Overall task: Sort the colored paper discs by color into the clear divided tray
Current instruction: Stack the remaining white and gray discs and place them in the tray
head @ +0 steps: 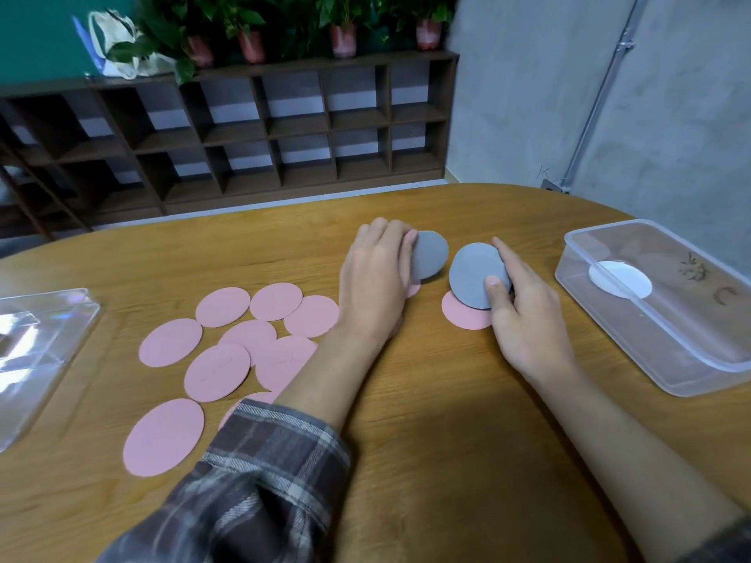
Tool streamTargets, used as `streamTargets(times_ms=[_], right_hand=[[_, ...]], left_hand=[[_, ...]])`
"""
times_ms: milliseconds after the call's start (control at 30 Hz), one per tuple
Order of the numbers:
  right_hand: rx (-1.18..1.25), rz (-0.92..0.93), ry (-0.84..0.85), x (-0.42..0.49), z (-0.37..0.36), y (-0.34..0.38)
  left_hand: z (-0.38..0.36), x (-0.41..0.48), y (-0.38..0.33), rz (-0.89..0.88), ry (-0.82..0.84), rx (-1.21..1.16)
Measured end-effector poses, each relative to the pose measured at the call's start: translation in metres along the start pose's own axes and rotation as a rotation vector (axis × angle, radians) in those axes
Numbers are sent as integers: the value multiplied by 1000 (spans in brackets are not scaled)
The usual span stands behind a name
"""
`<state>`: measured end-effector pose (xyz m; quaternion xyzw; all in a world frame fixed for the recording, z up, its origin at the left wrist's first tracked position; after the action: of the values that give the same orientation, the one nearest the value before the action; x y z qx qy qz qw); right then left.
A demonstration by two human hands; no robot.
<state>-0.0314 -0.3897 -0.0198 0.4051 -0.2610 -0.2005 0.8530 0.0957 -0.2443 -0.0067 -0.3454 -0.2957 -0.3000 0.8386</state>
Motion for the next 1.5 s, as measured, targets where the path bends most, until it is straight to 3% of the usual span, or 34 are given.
streamTargets(times_ms=[167,333,467,700,800,900,1200,1300,1500], right_hand=[[6,35,26,-3,1,6],[32,99,84,-5,0,11],[226,98,178,-11,-4,15],[201,158,263,-17,-11,18],[193,161,307,-20,-13,19],[170,143,375,-21,-16,15],[-42,101,485,-30,-20,26],[-112,131,462,-32,-22,29],[-43,309,225,-34,-16,21]], left_hand=[[12,-20,1,75,28,-201],[26,-37,-5,68,152,-285],[36,-50,-10,110,173,-336],[47,-58,-1,247,204,-391],[49,-58,4,274,319,-415],[51,-61,6,277,418,-387],[45,-73,-12,112,367,-95],[45,-77,-14,85,371,-46],[51,-81,-5,55,303,-94]])
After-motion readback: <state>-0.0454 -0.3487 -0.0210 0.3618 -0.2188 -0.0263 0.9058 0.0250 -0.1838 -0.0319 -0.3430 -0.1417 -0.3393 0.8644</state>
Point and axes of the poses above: each hand's wrist, its own x-axis towards the middle knuckle, its own z-axis out of the back of the hand, y = z × x, the point moved 2 cm from there along x, towards the middle knuckle, and after that the axes turned 4 degrees about x, right-handed, at the moved point
